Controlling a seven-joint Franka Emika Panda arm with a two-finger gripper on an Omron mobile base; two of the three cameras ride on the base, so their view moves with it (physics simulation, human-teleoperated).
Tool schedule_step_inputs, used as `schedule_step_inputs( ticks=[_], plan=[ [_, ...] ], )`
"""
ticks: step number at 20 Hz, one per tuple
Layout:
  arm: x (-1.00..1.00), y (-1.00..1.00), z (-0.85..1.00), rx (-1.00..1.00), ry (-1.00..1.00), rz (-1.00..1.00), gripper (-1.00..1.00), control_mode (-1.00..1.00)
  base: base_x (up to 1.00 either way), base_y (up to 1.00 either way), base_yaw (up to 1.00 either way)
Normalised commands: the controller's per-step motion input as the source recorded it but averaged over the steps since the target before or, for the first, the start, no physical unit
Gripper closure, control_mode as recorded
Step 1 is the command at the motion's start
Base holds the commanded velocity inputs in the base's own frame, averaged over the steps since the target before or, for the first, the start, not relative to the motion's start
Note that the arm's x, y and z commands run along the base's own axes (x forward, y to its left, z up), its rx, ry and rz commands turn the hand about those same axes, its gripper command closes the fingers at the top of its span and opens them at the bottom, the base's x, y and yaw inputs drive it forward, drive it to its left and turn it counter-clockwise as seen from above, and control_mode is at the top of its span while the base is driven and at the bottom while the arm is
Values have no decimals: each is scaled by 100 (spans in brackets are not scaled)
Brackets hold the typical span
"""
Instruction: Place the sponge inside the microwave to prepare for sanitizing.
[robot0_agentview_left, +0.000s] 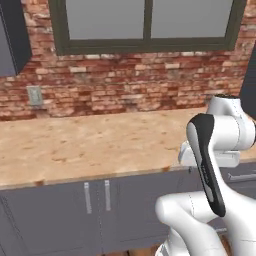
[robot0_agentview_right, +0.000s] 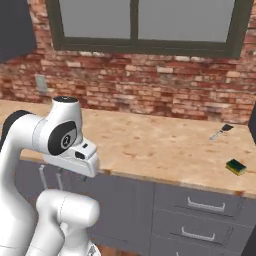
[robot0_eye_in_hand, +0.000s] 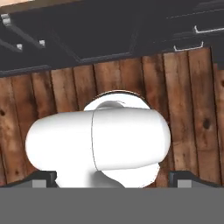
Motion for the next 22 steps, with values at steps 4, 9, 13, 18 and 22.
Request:
schedule_step_inputs(
  ticks=[4, 9, 13, 18, 22],
  plan=[
    [0, 0, 0, 0, 0, 0, -100, 100, 92, 6, -69],
    [0, 0, 0, 0, 0, 0, -100, 100, 61, 1, -45],
    [0, 0, 0, 0, 0, 0, -100, 100, -12, -20, -12],
    [0, 0, 0, 0, 0, 0, -100, 100, 9, -29, -38],
    [0, 0, 0, 0, 0, 0, -100, 100, 44, -4, -44]
  ],
)
